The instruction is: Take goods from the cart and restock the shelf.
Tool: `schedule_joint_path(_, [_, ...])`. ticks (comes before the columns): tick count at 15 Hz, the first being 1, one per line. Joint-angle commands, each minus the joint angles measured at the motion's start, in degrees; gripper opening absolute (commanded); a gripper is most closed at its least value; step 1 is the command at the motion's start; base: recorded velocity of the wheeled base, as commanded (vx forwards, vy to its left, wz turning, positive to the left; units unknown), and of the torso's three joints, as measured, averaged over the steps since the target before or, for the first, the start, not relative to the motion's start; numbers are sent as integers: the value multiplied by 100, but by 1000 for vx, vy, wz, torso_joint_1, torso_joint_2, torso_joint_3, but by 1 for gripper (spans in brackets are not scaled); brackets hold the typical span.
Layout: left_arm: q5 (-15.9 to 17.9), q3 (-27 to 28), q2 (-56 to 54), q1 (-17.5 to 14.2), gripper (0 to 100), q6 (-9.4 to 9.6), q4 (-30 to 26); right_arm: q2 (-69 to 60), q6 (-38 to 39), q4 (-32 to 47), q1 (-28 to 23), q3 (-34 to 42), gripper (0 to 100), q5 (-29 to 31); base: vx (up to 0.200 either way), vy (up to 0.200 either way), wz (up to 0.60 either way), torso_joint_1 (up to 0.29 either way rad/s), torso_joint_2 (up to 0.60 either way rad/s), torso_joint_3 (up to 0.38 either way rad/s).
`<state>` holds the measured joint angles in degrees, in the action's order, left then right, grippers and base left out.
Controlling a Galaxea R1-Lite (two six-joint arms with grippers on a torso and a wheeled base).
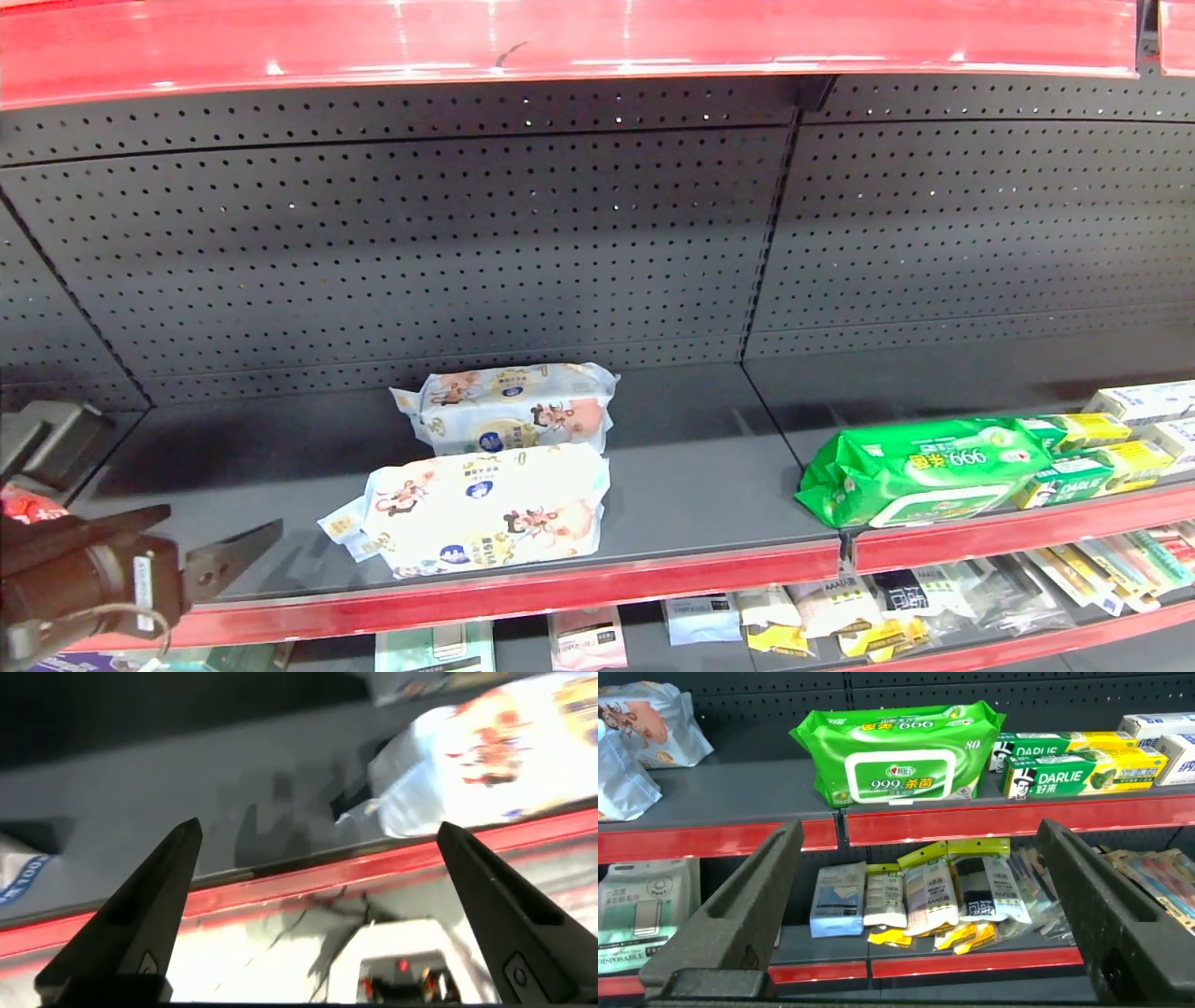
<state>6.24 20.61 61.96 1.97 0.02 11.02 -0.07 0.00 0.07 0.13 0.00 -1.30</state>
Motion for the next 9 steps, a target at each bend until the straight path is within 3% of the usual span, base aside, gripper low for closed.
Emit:
schedule_joint_path(1, [395,-506,-1943,-241,100,-11,-30,7,0,1,4,0,100,-1,0,0,0,0,0,0])
schedule_joint_path(4, [378,-769,-2927,-250,100,-178,-302,7,0,1,4,0,100,-1,0,0,0,0,0,0])
schedule_joint_path(9, [448,-1525,-5318,-74,100,-99,-1225,7,0,1,4,0,100,-1,0,0,0,0,0,0])
